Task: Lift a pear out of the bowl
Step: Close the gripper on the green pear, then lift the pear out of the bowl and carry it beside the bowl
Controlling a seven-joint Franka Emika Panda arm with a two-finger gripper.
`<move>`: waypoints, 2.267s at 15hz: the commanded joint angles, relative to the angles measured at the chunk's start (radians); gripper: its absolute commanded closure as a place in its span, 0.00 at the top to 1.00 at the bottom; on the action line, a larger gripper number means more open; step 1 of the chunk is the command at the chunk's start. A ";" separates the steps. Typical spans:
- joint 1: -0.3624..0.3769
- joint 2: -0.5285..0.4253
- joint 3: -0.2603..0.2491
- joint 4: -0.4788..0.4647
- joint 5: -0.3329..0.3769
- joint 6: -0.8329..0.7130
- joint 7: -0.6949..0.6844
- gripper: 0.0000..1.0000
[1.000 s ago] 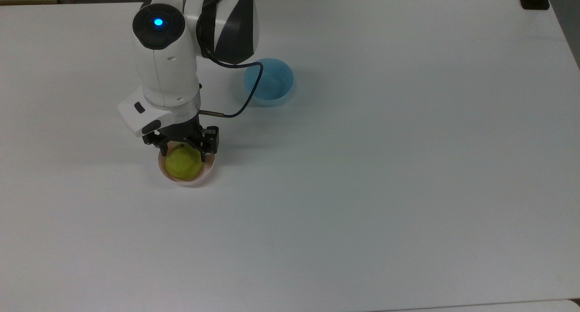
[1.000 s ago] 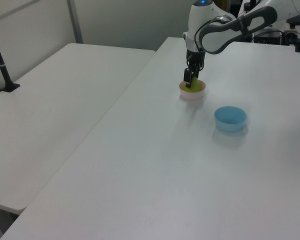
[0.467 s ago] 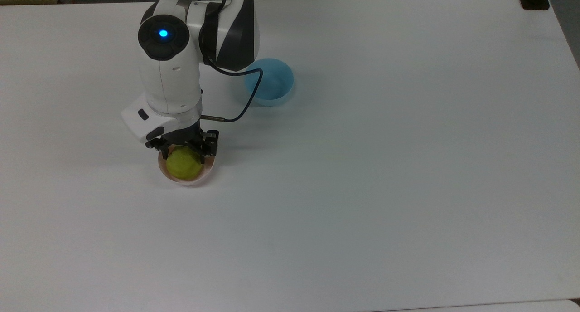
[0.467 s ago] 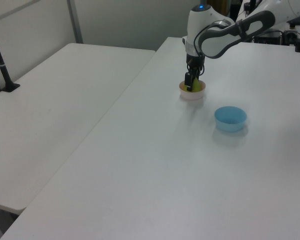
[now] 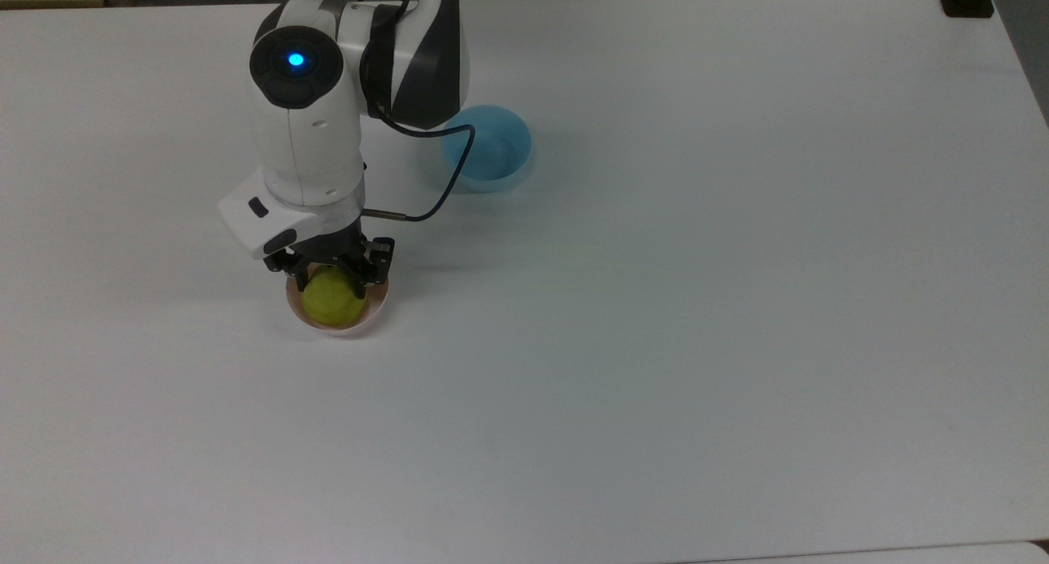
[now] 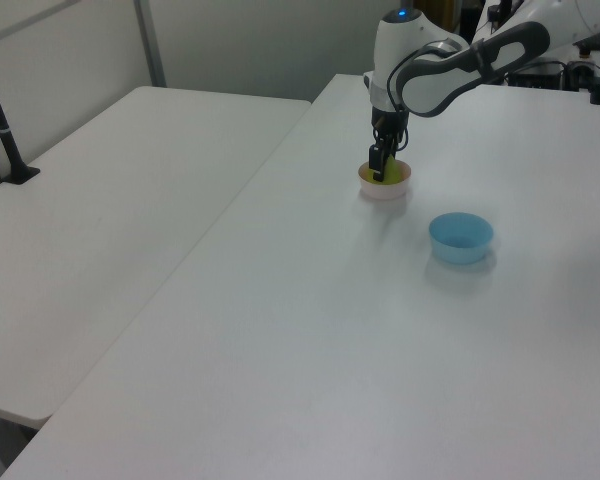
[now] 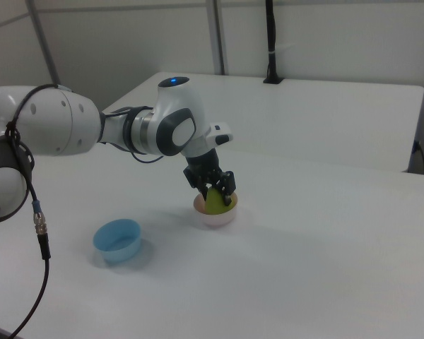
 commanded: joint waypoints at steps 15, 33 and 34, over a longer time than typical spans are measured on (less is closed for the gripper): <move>-0.066 -0.108 -0.003 0.057 0.027 -0.061 -0.069 0.42; -0.193 0.090 -0.006 0.056 0.021 0.273 -0.175 0.50; -0.193 0.090 -0.007 0.056 0.024 0.276 -0.174 0.56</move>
